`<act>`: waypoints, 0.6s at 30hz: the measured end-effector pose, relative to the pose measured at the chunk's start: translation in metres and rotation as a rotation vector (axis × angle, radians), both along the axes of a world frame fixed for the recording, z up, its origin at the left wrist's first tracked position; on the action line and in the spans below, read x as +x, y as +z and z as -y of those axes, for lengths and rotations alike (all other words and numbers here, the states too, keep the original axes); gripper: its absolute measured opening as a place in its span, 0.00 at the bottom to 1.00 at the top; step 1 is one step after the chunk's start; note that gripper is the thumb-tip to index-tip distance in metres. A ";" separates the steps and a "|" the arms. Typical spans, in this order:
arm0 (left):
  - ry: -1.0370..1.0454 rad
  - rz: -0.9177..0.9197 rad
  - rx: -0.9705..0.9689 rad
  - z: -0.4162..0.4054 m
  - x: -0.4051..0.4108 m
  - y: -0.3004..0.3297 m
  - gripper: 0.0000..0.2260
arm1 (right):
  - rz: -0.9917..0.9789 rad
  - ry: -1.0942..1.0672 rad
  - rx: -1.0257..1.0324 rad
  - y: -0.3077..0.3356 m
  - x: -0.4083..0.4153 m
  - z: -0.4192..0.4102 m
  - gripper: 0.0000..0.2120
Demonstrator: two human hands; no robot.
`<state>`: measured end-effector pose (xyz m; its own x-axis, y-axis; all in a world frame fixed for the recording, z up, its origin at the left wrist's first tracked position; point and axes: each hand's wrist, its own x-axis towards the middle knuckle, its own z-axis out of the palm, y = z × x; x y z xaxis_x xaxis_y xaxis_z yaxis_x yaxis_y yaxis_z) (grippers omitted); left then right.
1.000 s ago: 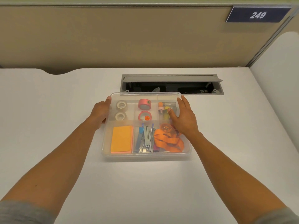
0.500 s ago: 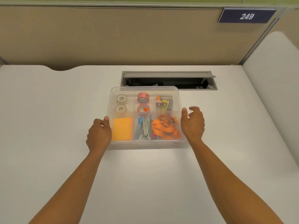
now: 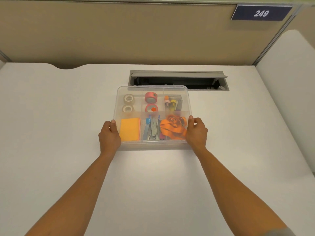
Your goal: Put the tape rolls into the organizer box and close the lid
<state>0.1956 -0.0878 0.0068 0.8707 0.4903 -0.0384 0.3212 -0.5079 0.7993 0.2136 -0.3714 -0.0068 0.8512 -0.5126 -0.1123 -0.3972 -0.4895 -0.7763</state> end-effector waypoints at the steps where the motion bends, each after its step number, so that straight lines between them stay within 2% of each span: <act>1: -0.006 0.002 -0.013 0.000 0.000 0.000 0.20 | 0.019 -0.003 0.019 0.000 -0.001 0.000 0.19; 9: -0.018 -0.043 -0.027 -0.003 0.001 0.004 0.20 | -0.024 0.032 0.017 0.001 -0.002 0.003 0.20; 12: -0.048 -0.134 -0.056 -0.006 0.002 0.010 0.21 | -0.083 0.048 -0.016 0.009 -0.003 0.004 0.20; 16: -0.073 -0.269 -0.040 -0.016 0.003 0.020 0.27 | -0.019 0.073 -0.197 0.025 -0.007 0.003 0.27; 18: -0.029 -0.256 0.037 -0.019 0.002 0.026 0.29 | 0.075 0.067 -0.336 0.035 -0.012 0.000 0.28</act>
